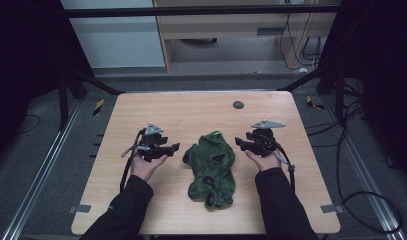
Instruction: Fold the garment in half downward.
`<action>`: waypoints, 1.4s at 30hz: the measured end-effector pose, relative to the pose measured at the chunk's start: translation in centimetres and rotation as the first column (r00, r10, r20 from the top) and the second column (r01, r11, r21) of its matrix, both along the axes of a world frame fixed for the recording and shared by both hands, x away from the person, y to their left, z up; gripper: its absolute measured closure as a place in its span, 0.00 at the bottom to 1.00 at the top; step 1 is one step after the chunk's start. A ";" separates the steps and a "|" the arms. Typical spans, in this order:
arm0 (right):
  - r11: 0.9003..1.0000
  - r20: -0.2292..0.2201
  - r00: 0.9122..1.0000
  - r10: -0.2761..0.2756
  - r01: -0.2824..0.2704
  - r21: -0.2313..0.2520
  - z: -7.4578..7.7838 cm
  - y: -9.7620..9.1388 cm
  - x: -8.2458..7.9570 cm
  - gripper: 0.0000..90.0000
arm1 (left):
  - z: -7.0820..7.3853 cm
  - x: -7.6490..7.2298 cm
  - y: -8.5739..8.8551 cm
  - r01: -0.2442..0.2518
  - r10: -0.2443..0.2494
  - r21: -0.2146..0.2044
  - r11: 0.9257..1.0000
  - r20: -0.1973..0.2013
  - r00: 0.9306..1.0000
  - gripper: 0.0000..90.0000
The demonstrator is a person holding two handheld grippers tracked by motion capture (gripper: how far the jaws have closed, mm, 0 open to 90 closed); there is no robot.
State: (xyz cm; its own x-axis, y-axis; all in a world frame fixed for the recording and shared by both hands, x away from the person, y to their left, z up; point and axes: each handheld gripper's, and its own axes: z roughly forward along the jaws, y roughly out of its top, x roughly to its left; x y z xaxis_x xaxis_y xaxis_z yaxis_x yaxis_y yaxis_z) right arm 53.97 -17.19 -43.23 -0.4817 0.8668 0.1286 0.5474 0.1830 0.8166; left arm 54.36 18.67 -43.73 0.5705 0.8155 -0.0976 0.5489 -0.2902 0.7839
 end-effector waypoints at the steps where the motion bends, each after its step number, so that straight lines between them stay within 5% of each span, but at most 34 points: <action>1: 1.000 -0.005 1.000 0.007 -0.007 0.001 -0.2 0.2 0.3 0.54 | -0.3 0.3 -0.2 0.006 -0.006 0.001 1.000 -0.009 1.000 0.46; 25: 0.999 -0.092 0.995 0.041 -0.044 -0.029 -2.7 2.1 1.9 0.62 | -2.2 3.2 -4.1 0.081 -0.079 0.035 0.996 -0.060 0.995 0.51; 42: 0.995 -0.152 0.985 0.079 -0.086 -0.043 -4.2 3.2 2.5 0.67 | -4.2 4.3 -5.2 0.123 -0.117 0.046 0.991 -0.111 0.987 0.59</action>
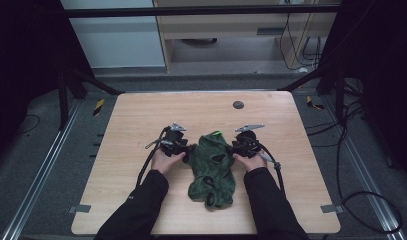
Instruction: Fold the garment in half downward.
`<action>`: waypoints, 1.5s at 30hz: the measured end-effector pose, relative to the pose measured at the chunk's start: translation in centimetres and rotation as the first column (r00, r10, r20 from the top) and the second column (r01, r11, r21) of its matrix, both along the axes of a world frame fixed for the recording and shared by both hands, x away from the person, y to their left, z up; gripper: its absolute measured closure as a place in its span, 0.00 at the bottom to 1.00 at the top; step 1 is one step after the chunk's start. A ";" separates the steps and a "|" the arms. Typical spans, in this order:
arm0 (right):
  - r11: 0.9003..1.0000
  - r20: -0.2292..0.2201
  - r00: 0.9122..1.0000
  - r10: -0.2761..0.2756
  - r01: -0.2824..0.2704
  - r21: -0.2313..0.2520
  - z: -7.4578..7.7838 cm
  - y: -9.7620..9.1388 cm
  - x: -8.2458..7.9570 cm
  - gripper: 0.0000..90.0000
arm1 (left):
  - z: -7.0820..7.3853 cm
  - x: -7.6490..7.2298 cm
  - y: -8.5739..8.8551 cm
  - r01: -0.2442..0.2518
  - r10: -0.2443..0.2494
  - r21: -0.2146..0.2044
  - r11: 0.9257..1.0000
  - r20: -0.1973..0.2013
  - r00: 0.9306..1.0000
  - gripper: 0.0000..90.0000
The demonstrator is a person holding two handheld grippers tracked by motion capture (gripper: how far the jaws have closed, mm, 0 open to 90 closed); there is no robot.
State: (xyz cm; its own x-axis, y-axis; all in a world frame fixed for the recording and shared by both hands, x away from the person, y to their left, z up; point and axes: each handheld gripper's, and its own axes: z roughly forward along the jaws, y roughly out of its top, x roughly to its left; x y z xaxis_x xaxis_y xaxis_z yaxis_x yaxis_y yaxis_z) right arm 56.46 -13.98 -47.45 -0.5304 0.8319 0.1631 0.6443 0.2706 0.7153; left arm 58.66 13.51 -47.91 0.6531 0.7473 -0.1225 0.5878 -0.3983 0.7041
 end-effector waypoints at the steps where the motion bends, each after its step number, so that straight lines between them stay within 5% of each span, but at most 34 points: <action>1: 1.000 -0.005 1.000 0.003 -0.003 -0.002 -0.1 0.1 0.0 0.67 | 0.0 0.1 -0.1 0.006 -0.006 -0.002 1.000 -0.004 1.000 0.60; 11: 1.000 -0.037 0.999 0.012 -0.012 -0.010 -0.8 0.3 0.1 0.73 | -1.0 0.4 -0.8 0.035 -0.033 0.020 0.999 -0.059 0.998 0.71; 24: 0.999 -0.062 0.998 0.021 -0.024 -0.036 -1.5 0.6 0.3 0.85 | -1.0 0.2 -1.1 0.057 -0.055 0.031 0.998 -0.078 0.995 0.88; 34: 0.999 -0.032 0.999 0.022 -0.023 -0.041 -1.2 0.8 0.0 0.91 | -0.2 -0.4 -1.3 0.061 -0.059 0.042 0.997 -0.049 0.997 0.92; 45: 0.999 0.038 0.998 0.043 -0.043 -0.009 1.0 0.6 -1.2 0.92 | 2.6 -1.9 -1.0 0.095 -0.095 0.018 0.995 0.012 0.995 0.93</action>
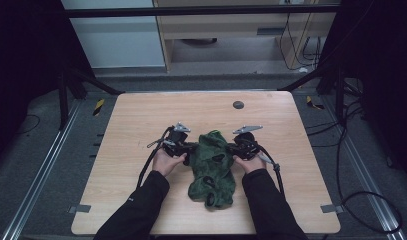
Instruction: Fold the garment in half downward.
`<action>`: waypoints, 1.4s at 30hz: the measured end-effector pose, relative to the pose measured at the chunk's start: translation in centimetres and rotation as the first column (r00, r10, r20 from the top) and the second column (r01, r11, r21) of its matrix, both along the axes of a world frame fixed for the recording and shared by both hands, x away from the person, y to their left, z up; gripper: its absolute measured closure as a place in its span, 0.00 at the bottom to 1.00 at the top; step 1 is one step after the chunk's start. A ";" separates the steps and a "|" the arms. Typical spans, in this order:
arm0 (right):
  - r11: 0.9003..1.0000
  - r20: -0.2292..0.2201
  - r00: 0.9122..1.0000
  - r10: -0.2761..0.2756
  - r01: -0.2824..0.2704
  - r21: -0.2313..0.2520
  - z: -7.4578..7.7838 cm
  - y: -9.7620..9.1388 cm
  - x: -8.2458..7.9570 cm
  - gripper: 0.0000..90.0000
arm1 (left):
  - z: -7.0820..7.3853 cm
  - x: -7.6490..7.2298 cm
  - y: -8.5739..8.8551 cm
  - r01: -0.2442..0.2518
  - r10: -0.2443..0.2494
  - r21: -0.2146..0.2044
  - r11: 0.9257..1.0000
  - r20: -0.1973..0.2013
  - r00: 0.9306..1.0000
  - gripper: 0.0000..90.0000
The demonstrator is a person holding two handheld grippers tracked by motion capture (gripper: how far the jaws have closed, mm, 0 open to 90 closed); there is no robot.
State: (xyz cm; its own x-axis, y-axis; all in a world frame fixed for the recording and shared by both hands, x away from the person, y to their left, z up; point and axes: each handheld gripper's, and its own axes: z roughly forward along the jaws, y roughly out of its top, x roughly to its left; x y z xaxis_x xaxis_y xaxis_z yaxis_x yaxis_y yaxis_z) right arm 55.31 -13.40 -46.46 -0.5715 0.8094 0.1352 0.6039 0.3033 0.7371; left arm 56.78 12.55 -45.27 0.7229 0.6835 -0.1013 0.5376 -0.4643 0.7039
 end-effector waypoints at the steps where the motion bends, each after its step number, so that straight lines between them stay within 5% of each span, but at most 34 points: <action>1: 1.000 0.008 1.000 0.003 -0.003 0.008 0.3 0.0 -0.1 0.92 | 0.2 -0.2 0.0 0.008 -0.008 0.004 1.000 0.004 1.000 0.93; 19: 0.996 0.111 0.992 0.068 -0.075 0.055 3.2 -0.3 -3.3 0.91 | 3.5 -4.0 1.1 0.061 -0.059 -0.027 0.998 0.062 0.996 0.93; 42: 0.987 0.158 0.979 0.130 -0.143 0.071 3.9 -0.4 -6.7 0.91 | 4.4 -8.0 2.1 0.098 -0.095 -0.040 0.994 0.075 0.993 0.92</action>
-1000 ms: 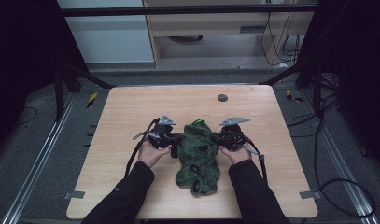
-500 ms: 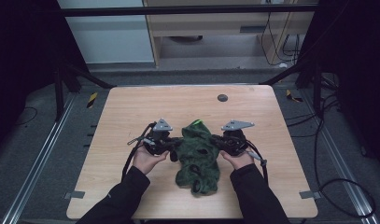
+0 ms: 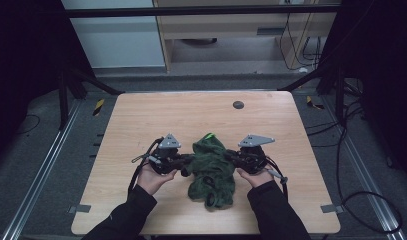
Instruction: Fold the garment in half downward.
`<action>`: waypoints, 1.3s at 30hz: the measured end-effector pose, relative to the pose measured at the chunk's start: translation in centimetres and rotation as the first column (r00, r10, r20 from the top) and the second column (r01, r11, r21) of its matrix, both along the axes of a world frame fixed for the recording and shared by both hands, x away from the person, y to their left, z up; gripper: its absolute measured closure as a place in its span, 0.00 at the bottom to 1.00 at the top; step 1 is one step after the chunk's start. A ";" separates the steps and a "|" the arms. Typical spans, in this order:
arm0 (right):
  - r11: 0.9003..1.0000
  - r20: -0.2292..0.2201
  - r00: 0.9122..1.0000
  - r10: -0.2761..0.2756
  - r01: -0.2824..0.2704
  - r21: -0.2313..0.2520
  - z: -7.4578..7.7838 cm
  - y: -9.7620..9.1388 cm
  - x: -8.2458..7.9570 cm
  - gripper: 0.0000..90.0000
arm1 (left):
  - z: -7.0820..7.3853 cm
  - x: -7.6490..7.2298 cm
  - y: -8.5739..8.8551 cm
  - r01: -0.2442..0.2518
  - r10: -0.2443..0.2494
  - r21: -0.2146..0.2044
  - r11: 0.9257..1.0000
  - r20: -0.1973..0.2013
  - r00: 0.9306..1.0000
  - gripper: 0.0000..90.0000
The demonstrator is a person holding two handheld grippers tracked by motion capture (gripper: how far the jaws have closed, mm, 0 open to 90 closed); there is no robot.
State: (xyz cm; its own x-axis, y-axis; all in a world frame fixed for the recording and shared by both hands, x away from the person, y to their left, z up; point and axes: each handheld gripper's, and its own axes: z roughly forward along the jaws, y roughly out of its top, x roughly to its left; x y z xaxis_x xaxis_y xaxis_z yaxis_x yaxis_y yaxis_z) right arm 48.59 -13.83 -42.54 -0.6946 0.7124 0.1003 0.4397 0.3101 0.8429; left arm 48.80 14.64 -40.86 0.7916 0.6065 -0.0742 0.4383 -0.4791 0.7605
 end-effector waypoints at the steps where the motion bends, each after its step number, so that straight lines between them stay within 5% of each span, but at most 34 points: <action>1: 1.000 -0.003 1.000 0.001 0.000 0.005 0.0 0.0 -0.2 0.91 | 0.0 -0.1 0.0 0.000 0.000 -0.002 1.000 -0.004 1.000 0.92; 19: 0.999 -0.017 0.999 0.034 -0.034 -0.009 -0.4 0.0 -1.8 0.91 | -1.0 -2.2 0.3 0.019 -0.020 -0.021 1.000 -0.028 0.999 0.92; 39: 0.997 -0.055 0.996 0.070 -0.070 -0.013 -1.8 -0.4 -4.5 0.91 | -3.0 -4.2 0.7 0.048 -0.047 0.002 0.999 -0.085 0.995 0.92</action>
